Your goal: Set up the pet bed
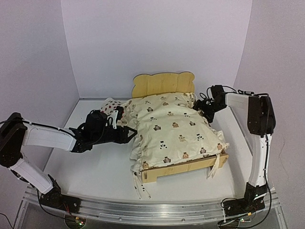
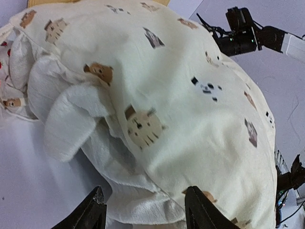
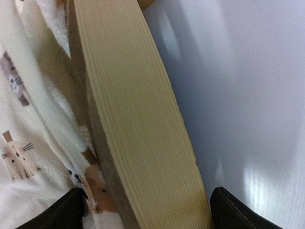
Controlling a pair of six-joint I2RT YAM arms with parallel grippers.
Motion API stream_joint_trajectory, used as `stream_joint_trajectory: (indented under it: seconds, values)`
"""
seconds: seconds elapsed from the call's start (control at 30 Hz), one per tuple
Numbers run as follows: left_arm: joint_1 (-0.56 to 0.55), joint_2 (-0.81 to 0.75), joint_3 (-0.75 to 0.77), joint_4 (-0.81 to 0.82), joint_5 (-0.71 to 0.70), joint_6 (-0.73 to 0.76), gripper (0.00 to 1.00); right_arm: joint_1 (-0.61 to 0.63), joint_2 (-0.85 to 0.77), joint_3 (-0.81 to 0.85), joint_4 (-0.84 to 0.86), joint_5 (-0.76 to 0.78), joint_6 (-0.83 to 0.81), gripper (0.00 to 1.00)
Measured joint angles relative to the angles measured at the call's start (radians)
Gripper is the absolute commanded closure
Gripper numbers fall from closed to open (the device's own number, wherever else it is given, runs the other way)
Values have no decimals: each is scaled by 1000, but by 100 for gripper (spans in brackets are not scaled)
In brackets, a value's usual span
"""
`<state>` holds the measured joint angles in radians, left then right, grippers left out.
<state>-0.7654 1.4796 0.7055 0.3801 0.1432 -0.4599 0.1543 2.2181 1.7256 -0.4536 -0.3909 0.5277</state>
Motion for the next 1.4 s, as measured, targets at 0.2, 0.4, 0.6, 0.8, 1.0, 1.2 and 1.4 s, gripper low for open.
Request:
stream_joint_trajectory:
  seconds: [0.2,0.4,0.6,0.8,1.0,1.2,1.4]
  values:
    - [-32,-97,-132,-50,-27,-72,46,93,143,224,-14,-5,-8,7]
    - [-67,-144,-191,-95,-61,-140,48,188,263,416,-12,-10,-4,5]
    - [-125,-151,-209,-119,-153,-193,49,216,280,447,0,15,-30,2]
    - [-230,-98,-192,-84,-235,-246,49,210,168,299,-46,92,-66,2]
    - [-350,30,-96,-43,-311,-300,48,167,1,133,-130,172,-91,2]
    - [-434,196,50,8,-330,-327,48,83,-218,-13,-210,285,-124,2]
    - [-467,351,185,91,-280,-335,48,43,-402,-124,-277,503,-146,2]
